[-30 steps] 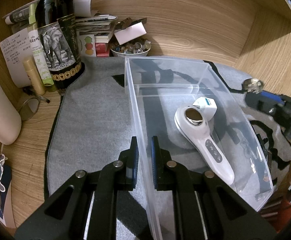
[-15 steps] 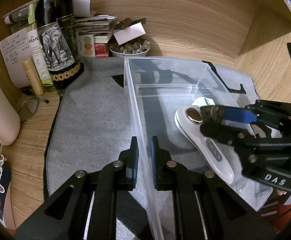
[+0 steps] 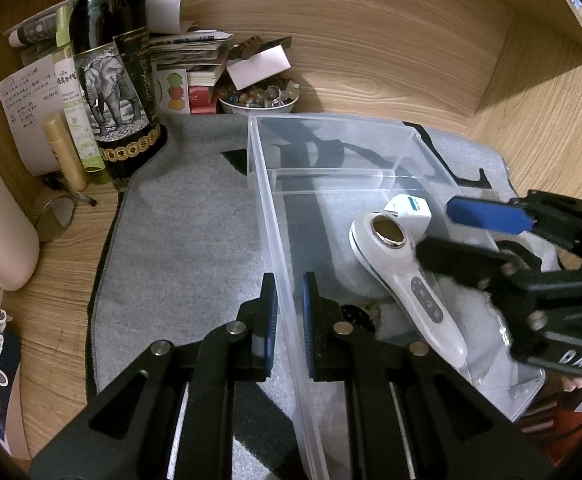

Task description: Organize rigid objects

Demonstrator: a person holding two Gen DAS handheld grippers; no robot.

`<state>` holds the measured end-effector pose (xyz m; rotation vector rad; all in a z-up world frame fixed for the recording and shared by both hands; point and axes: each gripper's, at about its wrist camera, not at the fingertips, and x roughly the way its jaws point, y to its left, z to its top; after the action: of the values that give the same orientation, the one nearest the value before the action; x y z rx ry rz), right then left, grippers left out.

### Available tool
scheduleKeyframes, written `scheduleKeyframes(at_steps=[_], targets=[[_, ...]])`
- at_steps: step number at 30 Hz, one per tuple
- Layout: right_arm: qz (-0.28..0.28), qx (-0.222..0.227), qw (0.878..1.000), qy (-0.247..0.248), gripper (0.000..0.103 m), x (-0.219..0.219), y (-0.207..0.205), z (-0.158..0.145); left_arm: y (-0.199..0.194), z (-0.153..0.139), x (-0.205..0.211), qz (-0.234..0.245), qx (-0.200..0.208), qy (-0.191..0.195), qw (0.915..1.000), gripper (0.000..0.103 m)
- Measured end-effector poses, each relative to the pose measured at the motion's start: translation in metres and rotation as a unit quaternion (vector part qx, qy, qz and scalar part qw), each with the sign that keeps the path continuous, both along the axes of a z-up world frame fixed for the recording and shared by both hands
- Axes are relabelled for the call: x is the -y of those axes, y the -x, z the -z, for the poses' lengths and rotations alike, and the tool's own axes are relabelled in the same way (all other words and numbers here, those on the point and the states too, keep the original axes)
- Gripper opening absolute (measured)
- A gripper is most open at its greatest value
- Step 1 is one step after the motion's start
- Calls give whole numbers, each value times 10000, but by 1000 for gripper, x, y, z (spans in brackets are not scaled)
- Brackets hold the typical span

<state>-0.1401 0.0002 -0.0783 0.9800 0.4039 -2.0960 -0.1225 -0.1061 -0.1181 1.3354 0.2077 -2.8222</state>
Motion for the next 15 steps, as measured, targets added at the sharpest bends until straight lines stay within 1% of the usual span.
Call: scheduleKeyframes(at_steps=[2, 6, 11, 15], targets=[[116, -101, 9999, 42, 45, -5, 0, -5, 0, 0, 0, 1, -1, -2, 10000, 10], [304, -274, 9990, 159, 54, -19, 1, -14, 0, 0, 0, 2, -1, 3, 10000, 11], [672, -489, 9964, 176, 54, -42, 4, -25, 0, 0, 0, 4, 0, 8, 10000, 11], [1130, -734, 9908, 94, 56, -72, 5, -32, 0, 0, 0, 6, -1, 3, 10000, 11]])
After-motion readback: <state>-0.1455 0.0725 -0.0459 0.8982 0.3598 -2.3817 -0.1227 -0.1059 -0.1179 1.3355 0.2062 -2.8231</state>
